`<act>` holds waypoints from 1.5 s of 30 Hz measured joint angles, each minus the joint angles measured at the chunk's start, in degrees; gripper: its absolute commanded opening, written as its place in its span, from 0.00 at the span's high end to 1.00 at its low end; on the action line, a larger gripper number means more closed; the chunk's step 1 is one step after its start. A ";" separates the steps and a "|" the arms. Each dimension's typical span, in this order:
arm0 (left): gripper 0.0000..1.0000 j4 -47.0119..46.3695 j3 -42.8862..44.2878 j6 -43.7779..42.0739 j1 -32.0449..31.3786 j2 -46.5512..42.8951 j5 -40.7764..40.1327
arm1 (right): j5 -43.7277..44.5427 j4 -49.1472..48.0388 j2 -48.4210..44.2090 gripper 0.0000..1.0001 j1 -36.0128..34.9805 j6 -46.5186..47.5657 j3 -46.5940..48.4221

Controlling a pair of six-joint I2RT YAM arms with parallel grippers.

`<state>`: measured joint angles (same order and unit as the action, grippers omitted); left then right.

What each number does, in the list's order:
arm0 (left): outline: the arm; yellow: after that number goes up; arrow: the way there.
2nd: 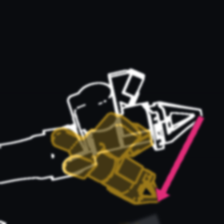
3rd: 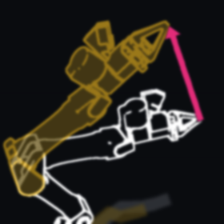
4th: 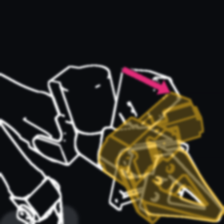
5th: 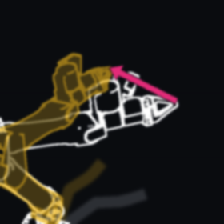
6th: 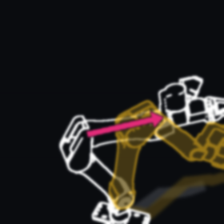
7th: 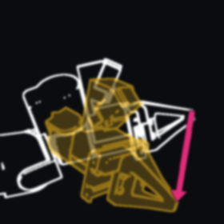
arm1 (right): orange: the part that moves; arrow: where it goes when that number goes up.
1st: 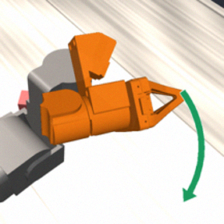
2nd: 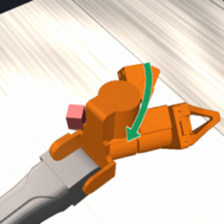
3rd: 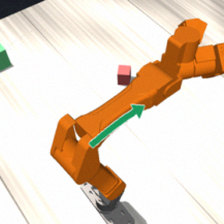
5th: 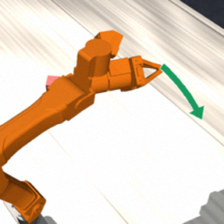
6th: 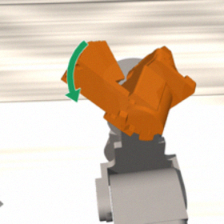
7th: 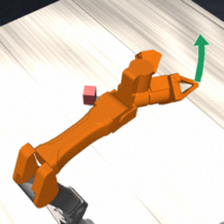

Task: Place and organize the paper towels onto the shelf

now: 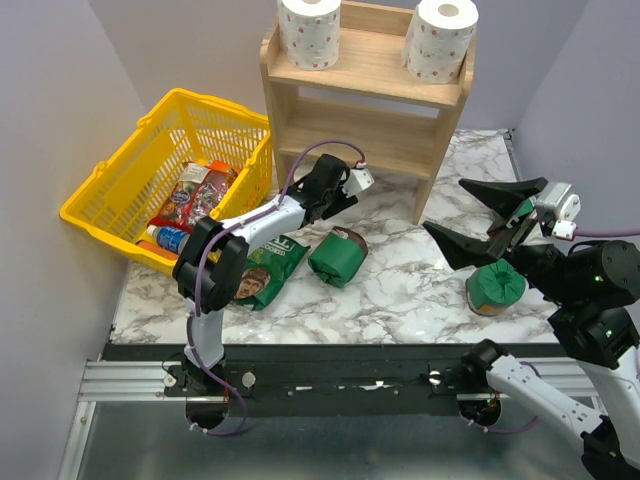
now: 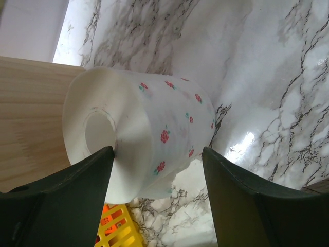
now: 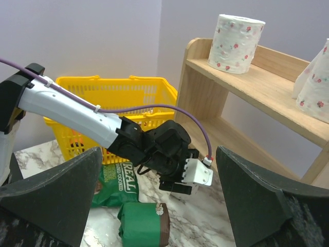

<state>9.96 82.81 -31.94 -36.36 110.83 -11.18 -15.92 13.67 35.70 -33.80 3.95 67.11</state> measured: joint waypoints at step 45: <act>0.57 -1.55 -3.17 -3.76 1.27 -2.14 -1.77 | -0.02 1.44 2.05 0.00 0.00 1.25 0.00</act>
<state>8.40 79.64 -35.70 -35.09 108.68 -12.95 -15.94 15.11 37.76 -33.80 5.19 67.11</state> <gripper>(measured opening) 0.525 0.998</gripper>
